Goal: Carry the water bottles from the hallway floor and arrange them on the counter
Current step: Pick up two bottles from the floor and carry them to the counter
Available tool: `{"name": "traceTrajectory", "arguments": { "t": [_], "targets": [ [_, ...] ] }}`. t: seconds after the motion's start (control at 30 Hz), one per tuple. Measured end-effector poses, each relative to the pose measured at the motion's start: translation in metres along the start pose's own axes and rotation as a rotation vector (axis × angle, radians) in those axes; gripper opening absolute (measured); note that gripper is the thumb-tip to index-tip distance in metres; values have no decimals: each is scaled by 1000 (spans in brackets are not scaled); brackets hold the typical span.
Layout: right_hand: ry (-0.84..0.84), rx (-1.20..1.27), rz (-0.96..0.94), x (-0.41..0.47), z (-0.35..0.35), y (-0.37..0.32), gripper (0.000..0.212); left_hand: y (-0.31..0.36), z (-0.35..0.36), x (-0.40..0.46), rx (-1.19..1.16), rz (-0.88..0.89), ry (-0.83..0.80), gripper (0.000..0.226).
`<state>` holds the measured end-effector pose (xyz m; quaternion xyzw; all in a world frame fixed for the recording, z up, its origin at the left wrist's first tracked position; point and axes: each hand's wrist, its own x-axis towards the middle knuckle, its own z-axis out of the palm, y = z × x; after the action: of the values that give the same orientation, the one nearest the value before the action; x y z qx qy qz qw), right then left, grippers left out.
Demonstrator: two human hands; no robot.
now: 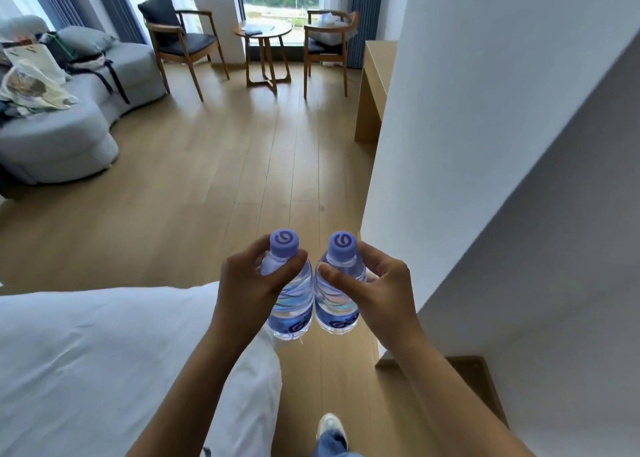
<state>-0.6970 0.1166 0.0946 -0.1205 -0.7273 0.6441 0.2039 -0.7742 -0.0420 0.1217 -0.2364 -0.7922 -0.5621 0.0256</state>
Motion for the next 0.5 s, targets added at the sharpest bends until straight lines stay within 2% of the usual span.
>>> {"name": "traceTrajectory", "arguments": {
  "t": [0.13,0.33,0.5],
  "targets": [
    [7,-14,-10,85,1,7,60,-21,14,80,-28,11,16,35],
    [29,-51,2,213,15,35,51,-70,35,203,-69,-14,-15,16],
    [86,-62,0,330,36,55,40,-111,43,327,-78,18,-61,20]
  ]
}}
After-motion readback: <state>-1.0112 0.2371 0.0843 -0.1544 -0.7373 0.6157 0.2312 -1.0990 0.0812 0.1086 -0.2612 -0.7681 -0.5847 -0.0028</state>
